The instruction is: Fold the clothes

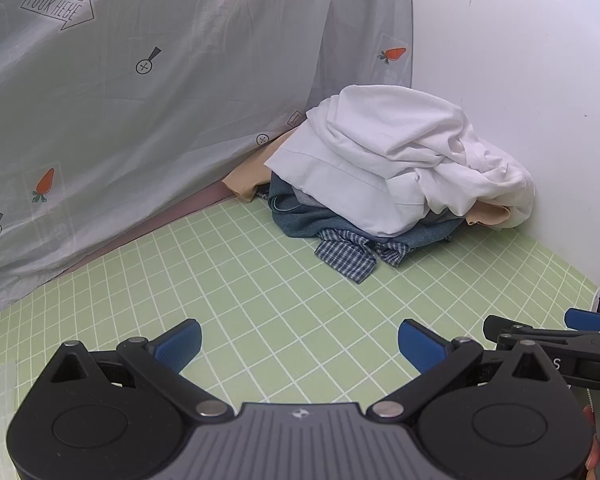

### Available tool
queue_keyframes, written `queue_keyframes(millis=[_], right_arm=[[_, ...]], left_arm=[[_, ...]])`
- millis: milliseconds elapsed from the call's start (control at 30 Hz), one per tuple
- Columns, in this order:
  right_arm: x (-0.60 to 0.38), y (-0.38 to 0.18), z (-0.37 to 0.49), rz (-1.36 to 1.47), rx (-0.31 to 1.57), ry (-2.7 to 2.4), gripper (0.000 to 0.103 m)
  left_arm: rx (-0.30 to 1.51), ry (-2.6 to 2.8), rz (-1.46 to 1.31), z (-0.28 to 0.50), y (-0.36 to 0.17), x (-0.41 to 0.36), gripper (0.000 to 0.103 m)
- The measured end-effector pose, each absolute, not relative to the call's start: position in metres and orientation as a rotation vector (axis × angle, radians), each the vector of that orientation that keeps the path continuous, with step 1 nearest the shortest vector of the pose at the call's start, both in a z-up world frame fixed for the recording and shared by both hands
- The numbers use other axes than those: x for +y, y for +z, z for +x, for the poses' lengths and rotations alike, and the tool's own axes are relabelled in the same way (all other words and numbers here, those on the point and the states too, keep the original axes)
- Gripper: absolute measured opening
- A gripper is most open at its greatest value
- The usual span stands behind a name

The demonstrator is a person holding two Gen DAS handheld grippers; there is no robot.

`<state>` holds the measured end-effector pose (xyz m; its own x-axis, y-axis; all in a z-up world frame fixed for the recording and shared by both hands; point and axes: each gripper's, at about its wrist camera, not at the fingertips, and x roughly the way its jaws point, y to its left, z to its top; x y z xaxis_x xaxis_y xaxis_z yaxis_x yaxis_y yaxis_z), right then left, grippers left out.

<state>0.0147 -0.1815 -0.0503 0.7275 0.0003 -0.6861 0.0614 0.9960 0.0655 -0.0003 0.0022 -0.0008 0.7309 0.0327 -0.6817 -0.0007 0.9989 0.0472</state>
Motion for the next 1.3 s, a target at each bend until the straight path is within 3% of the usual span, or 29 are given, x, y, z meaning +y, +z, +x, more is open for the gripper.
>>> queue_keyframes(millis=[1300], right_arm=[[-0.178, -0.051, 0.019, 0.088, 0.765, -0.027, 0.103]], left_arm=[[0.783, 0.029, 0.042, 0.004, -0.006, 0.014, 0.103]])
